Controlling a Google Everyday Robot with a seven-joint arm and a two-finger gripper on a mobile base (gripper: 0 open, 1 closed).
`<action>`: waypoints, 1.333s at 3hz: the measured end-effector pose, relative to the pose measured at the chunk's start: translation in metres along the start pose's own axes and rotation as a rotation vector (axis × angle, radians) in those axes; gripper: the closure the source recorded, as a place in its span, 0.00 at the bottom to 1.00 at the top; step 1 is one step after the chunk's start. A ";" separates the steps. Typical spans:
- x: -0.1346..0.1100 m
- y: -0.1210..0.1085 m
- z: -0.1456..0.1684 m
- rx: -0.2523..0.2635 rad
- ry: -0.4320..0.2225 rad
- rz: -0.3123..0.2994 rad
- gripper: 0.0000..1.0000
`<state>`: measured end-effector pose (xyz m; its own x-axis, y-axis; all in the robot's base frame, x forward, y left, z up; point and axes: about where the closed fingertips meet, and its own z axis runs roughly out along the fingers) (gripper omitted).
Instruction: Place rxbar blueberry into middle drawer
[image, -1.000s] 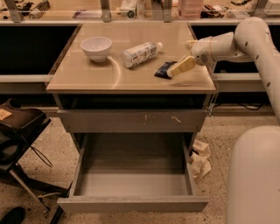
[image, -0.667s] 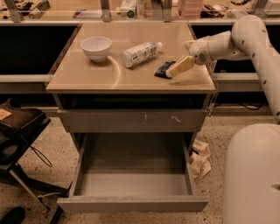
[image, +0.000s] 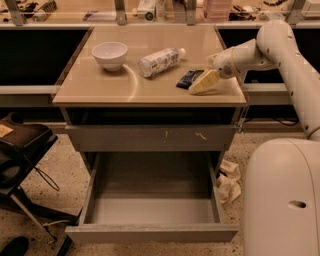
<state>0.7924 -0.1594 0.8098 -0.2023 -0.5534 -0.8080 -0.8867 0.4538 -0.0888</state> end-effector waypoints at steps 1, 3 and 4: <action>0.009 0.001 0.011 -0.028 0.005 0.025 0.00; 0.009 0.001 0.011 -0.028 0.005 0.025 0.18; 0.009 0.001 0.011 -0.028 0.005 0.025 0.42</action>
Offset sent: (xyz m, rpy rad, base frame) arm 0.0020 0.0033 -0.0140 0.0114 0.0357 0.0075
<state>0.7944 -0.1563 0.7964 -0.2269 -0.5459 -0.8066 -0.8926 0.4478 -0.0519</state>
